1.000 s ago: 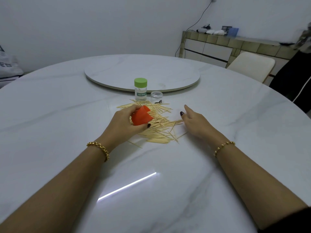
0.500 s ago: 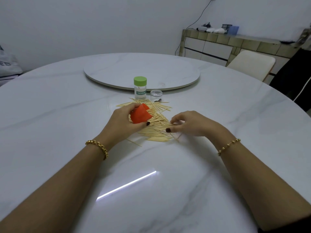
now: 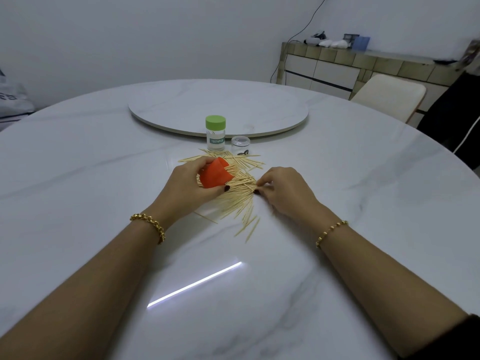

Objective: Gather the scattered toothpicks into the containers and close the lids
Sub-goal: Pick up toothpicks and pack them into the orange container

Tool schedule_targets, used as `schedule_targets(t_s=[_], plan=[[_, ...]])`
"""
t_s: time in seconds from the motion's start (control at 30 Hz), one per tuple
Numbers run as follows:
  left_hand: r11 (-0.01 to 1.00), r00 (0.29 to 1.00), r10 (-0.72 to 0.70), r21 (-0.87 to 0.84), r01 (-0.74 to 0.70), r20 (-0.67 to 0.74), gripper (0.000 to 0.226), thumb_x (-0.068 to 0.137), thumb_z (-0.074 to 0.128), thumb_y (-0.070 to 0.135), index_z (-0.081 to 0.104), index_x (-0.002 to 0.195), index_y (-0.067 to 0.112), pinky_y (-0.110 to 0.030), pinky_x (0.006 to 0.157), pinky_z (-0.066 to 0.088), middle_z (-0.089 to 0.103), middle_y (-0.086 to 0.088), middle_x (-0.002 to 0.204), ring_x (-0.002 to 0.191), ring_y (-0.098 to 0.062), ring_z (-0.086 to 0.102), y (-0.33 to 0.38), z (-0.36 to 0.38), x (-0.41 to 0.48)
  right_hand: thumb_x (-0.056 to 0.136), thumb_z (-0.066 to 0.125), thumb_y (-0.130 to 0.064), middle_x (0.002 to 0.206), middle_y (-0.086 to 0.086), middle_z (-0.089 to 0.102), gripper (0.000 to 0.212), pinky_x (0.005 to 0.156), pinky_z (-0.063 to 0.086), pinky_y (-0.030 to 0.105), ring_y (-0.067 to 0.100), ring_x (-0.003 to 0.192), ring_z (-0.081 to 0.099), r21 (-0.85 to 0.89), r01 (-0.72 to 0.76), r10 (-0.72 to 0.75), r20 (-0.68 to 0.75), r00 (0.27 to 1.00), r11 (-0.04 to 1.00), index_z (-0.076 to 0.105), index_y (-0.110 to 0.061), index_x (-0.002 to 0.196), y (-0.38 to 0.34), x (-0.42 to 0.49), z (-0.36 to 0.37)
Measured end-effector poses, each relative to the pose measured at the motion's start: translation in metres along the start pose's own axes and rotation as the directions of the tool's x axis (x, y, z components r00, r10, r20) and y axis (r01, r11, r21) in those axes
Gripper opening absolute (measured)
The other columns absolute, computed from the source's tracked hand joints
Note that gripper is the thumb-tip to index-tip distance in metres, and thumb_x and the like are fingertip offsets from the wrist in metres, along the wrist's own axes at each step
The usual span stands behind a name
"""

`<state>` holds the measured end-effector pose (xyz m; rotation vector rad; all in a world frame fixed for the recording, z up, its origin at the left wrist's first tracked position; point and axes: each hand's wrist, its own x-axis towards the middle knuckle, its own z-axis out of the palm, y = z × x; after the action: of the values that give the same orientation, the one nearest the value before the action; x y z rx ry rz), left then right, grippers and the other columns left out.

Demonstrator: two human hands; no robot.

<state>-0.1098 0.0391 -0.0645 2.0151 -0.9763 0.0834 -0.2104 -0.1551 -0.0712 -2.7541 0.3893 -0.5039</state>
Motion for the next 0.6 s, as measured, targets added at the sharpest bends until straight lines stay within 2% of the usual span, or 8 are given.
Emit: schedule_targets(t_s=[0.3, 0.6], plan=[[1.0, 1.0, -0.003, -0.011, 0.003, 0.009, 0.057, 0.074, 0.081, 0.027, 0.057, 0.126, 0.022, -0.003, 0.075, 0.037, 0.058, 0.01, 0.112, 0.104, -0.007, 0.052, -0.001, 0.001, 0.0, 0.092, 0.06, -0.02, 0.099, 0.002, 0.067, 0.016, 0.079, 0.047, 0.034, 0.019, 0.093, 0.058, -0.003, 0.054, -0.054, -0.106, 0.993, 0.999, 0.072, -0.012, 0.099, 0.005, 0.003, 0.012], [1.0, 1.0, -0.001, -0.009, 0.001, 0.02, 0.056, 0.074, 0.081, 0.028, 0.057, 0.125, 0.022, -0.003, 0.075, 0.038, 0.057, 0.011, 0.11, 0.102, -0.006, 0.052, 0.001, 0.002, -0.002, 0.091, 0.058, -0.015, 0.088, 0.005, 0.07, 0.015, 0.074, 0.049, 0.038, 0.023, 0.085, 0.061, 0.051, 0.036, -0.026, -0.199, 0.98, 0.998, 0.072, -0.011, 0.09, 0.013, 0.006, 0.016]])
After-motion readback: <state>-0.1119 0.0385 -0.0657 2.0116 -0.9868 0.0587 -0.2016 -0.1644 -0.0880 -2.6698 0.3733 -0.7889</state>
